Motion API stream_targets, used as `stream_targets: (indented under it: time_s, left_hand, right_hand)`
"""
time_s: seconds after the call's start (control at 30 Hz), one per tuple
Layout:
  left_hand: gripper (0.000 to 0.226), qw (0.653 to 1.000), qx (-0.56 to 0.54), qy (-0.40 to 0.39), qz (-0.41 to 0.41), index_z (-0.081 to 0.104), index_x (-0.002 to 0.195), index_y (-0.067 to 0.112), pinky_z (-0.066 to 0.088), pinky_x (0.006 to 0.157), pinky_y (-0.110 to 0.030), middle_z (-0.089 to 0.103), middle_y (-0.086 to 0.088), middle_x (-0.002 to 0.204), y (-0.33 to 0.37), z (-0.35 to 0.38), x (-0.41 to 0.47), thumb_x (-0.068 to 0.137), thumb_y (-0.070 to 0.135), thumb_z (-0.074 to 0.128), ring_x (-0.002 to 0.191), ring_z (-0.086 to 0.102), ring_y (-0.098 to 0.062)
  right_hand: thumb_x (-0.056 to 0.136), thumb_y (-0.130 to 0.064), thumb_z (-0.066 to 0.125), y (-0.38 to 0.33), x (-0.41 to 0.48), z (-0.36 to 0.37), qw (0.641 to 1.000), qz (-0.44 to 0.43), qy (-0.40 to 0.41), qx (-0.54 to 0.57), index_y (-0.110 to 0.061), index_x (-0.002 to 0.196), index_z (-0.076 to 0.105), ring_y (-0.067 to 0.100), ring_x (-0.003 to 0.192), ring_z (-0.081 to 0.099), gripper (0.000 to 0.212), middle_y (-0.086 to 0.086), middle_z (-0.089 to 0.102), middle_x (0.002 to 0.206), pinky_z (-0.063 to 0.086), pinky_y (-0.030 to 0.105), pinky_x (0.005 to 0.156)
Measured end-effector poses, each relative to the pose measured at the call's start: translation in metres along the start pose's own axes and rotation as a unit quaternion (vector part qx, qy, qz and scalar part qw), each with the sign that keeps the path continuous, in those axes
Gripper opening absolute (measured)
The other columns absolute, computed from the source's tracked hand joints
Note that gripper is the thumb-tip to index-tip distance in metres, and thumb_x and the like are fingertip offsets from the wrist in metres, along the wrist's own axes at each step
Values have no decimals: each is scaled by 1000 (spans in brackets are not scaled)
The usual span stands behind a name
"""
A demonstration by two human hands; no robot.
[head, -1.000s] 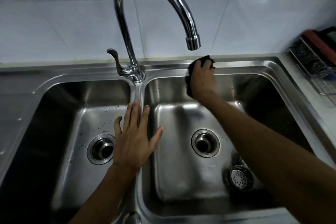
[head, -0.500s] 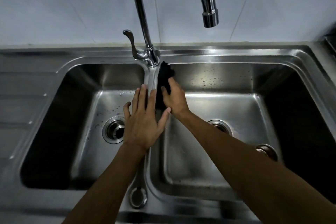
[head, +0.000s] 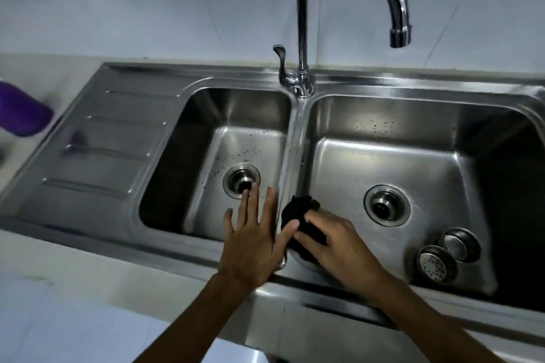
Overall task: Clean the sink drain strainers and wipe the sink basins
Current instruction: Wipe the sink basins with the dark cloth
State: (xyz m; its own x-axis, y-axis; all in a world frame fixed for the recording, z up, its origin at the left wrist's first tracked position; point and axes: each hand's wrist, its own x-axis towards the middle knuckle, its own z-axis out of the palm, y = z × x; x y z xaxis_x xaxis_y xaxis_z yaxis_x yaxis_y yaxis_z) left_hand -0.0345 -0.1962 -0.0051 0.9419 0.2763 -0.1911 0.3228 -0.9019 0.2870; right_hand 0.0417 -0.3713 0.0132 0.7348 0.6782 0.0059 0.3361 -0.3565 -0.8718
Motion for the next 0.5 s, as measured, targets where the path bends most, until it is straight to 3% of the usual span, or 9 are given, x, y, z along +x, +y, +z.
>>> stream_targets:
  time_s: [0.1, 0.2, 0.33, 0.5]
  left_hand:
    - [82, 999, 17, -16, 32, -29, 153, 47, -9, 123, -51, -29, 10, 168, -27, -16, -23, 85, 87, -9, 156, -23, -13]
    - [93, 999, 31, -26, 17, -22, 157, 41, -4, 126, -55, -27, 7, 168, -66, -35, -30, 80, 91, -9, 156, -22, -13]
    - [101, 998, 57, 7, -22, -8, 162, 31, 2, 127, -53, -19, 1, 170, -133, -64, -11, 82, 92, 2, 158, -12, -16]
    - [97, 991, 130, 37, 3, 12, 165, 22, 12, 125, -58, 1, -11, 172, -207, -94, 49, 91, 84, 15, 159, 4, -27]
  right_hand:
    - [97, -25, 65, -26, -6, 8, 992, -80, -29, -97, -15, 102, 66, 3, 96, 60, 11, -3, 63, 105, 47, 14, 88]
    - [101, -26, 56, -44, 16, 32, 972, -110, -87, -188, -11, 114, 68, 21, 111, 58, 23, 6, 63, 119, 46, 31, 98]
    - [104, -25, 50, -64, 81, 84, 941, -97, -183, -266, -5, 116, 66, 28, 113, 54, 28, 12, 62, 121, 43, 40, 98]
    - [99, -20, 59, -60, 159, 158, 953, 1, -225, -203, -3, 127, 60, 31, 119, 57, 33, 19, 59, 130, 47, 39, 101]
